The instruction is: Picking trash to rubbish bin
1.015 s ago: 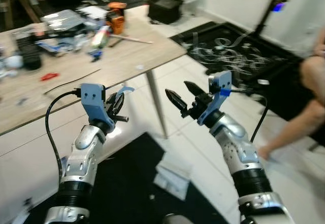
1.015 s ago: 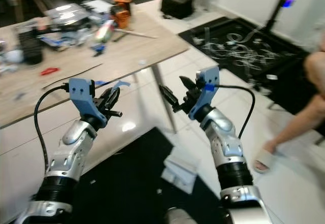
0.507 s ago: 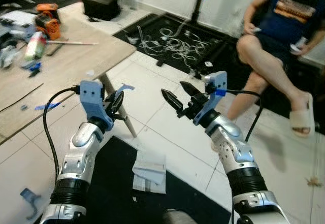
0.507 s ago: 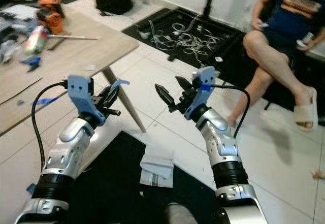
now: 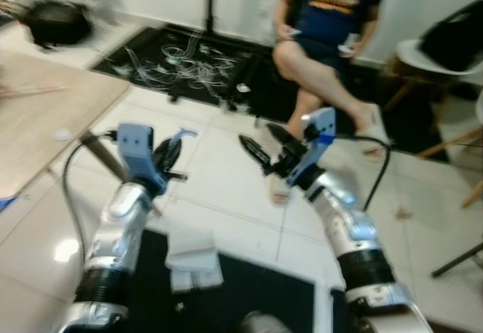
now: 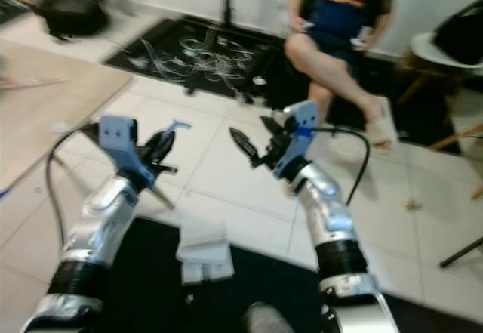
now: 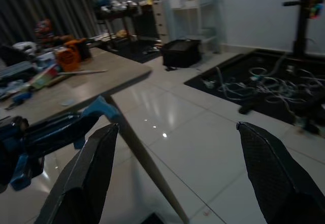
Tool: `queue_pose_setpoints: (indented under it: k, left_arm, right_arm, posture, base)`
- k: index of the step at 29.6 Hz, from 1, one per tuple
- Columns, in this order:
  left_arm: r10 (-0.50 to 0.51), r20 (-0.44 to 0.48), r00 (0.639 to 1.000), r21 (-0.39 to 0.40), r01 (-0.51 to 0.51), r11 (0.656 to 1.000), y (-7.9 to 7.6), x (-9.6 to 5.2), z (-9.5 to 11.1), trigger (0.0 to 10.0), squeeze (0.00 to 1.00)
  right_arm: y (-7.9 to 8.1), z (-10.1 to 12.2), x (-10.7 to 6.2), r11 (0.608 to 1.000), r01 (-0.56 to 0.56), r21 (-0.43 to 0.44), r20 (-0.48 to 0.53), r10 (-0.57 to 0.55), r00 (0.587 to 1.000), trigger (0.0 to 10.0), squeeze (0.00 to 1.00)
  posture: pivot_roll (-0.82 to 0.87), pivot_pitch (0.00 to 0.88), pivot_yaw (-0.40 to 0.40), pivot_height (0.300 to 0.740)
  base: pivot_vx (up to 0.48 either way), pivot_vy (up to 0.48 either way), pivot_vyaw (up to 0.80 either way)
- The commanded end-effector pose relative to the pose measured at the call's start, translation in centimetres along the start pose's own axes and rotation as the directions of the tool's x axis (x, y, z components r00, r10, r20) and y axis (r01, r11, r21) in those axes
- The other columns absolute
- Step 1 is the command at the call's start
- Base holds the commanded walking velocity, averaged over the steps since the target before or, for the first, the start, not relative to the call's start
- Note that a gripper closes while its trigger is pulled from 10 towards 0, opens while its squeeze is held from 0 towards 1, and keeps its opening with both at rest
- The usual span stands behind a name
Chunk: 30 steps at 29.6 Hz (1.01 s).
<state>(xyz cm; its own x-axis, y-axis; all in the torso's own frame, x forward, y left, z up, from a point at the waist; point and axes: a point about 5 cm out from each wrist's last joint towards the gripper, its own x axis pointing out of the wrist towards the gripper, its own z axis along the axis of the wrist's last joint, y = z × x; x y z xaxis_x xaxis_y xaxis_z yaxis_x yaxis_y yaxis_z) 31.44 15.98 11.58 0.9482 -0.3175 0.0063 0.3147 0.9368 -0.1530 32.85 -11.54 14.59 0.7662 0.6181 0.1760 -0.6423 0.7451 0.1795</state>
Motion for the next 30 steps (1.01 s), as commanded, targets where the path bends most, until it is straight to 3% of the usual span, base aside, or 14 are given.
queue_pose_setpoints:
  k: [1,30]
  left_arm:
    - [-0.008,-0.015,1.0,-0.004,0.008,1.0,-0.18,0.04,-0.34,10.0,0.0]
    - [-0.013,-0.011,1.0,-0.004,0.013,1.0,-0.14,0.11,-0.16,10.0,0.0]
  right_arm:
    - [-0.36,-0.05,-0.27,1.0,0.012,-0.001,-0.011,-0.012,1.0,10.0,0.0]
    - [-0.38,0.11,-0.19,1.0,0.01,0.0,-0.008,-0.01,1.0,10.0,0.0]
  posture:
    - [0.03,0.0,-0.007,0.74]
    - [0.03,0.0,-0.004,0.74]
  base:
    - [0.0,0.0,-0.8]
    - [0.0,0.0,-0.8]
